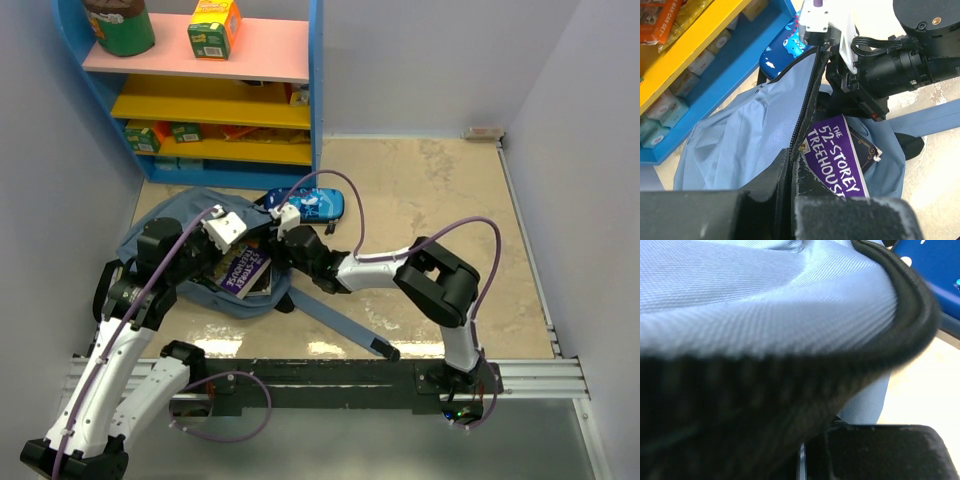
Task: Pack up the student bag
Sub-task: Place the book in the student bag, then pick up the stationery from the center of the board.
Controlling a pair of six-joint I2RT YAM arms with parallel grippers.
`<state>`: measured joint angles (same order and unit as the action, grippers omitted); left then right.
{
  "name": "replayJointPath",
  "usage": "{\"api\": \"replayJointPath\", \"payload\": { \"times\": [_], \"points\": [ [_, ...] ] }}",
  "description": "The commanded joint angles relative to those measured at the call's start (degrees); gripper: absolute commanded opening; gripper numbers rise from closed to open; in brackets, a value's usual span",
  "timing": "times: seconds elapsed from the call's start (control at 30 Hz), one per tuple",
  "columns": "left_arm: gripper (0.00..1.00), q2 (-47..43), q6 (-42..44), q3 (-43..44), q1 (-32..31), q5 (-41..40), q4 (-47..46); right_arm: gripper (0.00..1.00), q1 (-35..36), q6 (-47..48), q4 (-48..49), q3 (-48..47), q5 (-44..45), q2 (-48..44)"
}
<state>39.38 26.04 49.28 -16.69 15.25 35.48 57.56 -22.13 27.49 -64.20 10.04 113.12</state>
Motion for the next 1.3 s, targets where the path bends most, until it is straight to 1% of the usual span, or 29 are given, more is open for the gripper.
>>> {"api": "replayJointPath", "payload": {
  "times": [0.0, 0.03, 0.07, 0.1, 0.13, 0.17, 0.2, 0.23, 0.3, 0.33, 0.4, 0.43, 0.57, 0.6, 0.63, 0.7, 1.0, 1.27],
  "points": [
    [0.0, -0.8, -0.8, 3.4, -0.5, 2.1, -4.6, 0.08, -0.2, -1.6, 3.8, 0.0, -2.1, -5.3],
    [0.0, -0.7, -0.5, 3.0, -0.5, 2.1, -4.6, 0.21, -1.1, -1.5, 3.6, 0.7, -1.3, -6.3],
    [0.0, -1.0, -0.4, 2.8, -0.5, 2.1, -4.6, 0.35, -3.8, -1.6, 2.1, 1.0, -0.8, -7.6],
    [0.0, -1.0, -0.4, 2.8, -0.5, 2.1, -4.6, 0.6, -5.5, -2.2, 1.7, 1.9, -1.2, -9.4],
    [0.0, -1.1, -0.3, 2.6, -0.5, 2.2, -4.5, 0.71, -7.6, -2.7, 1.5, 2.2, -4.0, -10.1],
    [0.0, -1.1, -0.1, 2.6, -0.5, 2.2, -4.3, 0.81, -12.1, -3.4, 0.5, 2.3, -5.4, -10.5],
    [0.0, -1.1, 0.0, 2.6, -0.5, 2.2, -4.1, 0.99, -14.5, -5.4, -0.1, 2.4, -6.5, -10.8],
    [0.0, -1.1, 0.3, 2.5, -0.5, 2.2, -3.9, 0.99, -18.6, -6.5, -1.3, 2.3, -7.6, -10.8],
    [0.0, -1.3, 0.6, 2.3, -0.5, 2.2, -3.5, 0.99, -22.3, -8.4, -2.4, 2.2, -8.4, -10.6],
    [0.0, -1.4, 0.7, 2.2, -0.5, 2.2, -3.3, 0.99, -25.4, -8.8, -2.2, 2.3, -8.6, -10.4],
    [0.0, -1.7, 0.8, 1.9, -0.5, 2.2, -3.3, 0.99, -28.0, -10.1, -1.6, 2.5, -9.6, -9.5],
    [0.0, -1.8, 0.9, 1.9, -0.5, 2.3, -3.3, 0.99, -30.8, -10.8, -1.5, 2.2, -10.0, -7.9],
    [0.0, -1.6, 0.9, 2.2, -0.5, 2.4, -3.2, 0.99, -35.9, -14.2, 1.6, 0.3, -16.4, -3.2],
    [0.0, -1.5, 0.9, 2.2, -0.5, 2.4, -3.2, 0.99, -36.7, -15.9, 2.6, 0.0, -20.5, -2.0],
    [0.0, -1.6, 1.0, 2.3, -0.5, 2.4, -3.2, 0.99, -37.9, -16.6, 5.7, -0.1, -22.9, -1.0],
    [0.0, -1.5, 1.1, 2.2, -0.5, 2.3, -3.4, 0.99, -38.7, -18.3, 7.9, -1.4, -28.5, 2.6],
    [0.0, -1.2, 1.1, 2.0, -0.5, 2.2, -4.1, 0.99, -40.0, -21.2, 10.4, -9.1, -39.6, 14.0],
    [0.0, -1.0, 1.2, 1.3, -0.5, 2.2, -5.2, 0.99, -39.5, -20.1, 12.2, -7.0, -43.1, 16.0]
  ]
}}
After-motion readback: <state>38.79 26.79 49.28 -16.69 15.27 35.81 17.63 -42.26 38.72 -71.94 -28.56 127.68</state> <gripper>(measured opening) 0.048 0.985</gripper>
